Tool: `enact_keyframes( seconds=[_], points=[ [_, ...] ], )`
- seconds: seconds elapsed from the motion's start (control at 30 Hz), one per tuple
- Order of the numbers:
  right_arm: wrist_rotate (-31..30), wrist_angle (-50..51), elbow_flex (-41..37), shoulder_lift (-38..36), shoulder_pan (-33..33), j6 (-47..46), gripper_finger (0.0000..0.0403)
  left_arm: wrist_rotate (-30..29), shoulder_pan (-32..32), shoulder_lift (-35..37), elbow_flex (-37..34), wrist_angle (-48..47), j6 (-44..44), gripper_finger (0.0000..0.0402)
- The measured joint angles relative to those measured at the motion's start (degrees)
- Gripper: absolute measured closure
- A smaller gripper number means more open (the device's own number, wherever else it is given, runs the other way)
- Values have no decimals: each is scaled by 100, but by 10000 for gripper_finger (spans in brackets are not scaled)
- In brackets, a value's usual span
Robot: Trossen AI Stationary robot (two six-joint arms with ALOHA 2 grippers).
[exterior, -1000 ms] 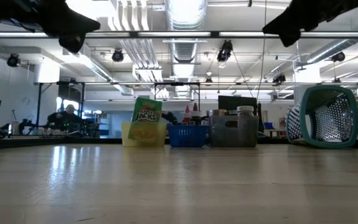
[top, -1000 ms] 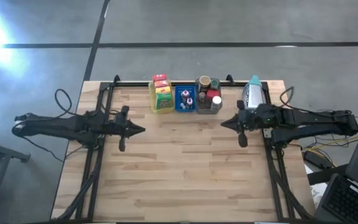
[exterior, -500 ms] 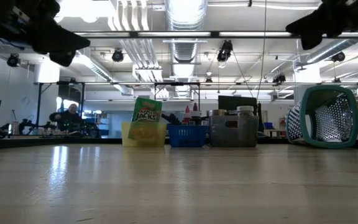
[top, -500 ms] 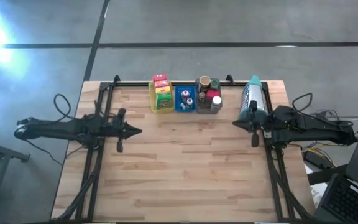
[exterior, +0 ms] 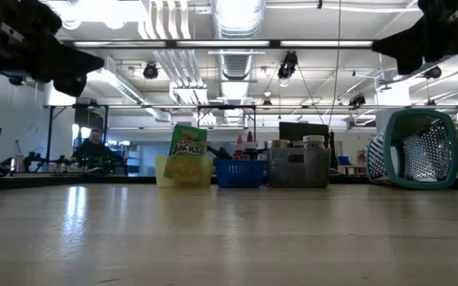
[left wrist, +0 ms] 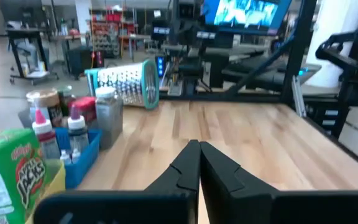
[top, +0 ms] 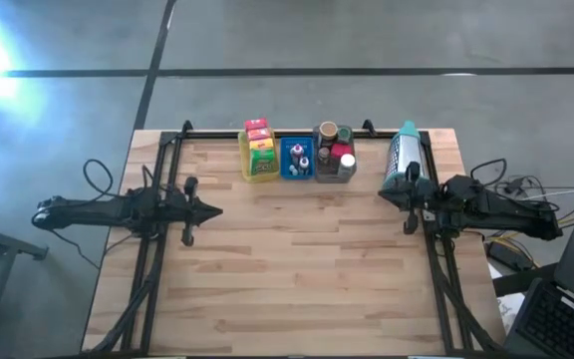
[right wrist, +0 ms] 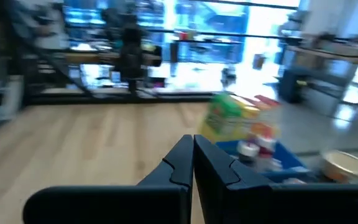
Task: Pick & Place Kitchen Items
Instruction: Return to Home Position
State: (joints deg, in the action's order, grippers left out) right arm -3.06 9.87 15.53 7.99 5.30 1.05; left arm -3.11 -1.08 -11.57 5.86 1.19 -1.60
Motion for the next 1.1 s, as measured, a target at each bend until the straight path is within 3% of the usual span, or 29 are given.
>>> enact_keyframes(
  seconds=[0.17, 0.4, 1.1],
  points=[
    [-523, 21, -125, 0, 1, 51, 394, 2, 0, -7, -166, 12, -4, 388],
    [-549, 21, -269, 4, 0, 58, 394, 51, -2, -13, -526, -31, -888, 388],
    [-563, 35, -615, 18, -2, 52, 394, 65, -2, -96, -506, -96, -914, 388]
  ],
)
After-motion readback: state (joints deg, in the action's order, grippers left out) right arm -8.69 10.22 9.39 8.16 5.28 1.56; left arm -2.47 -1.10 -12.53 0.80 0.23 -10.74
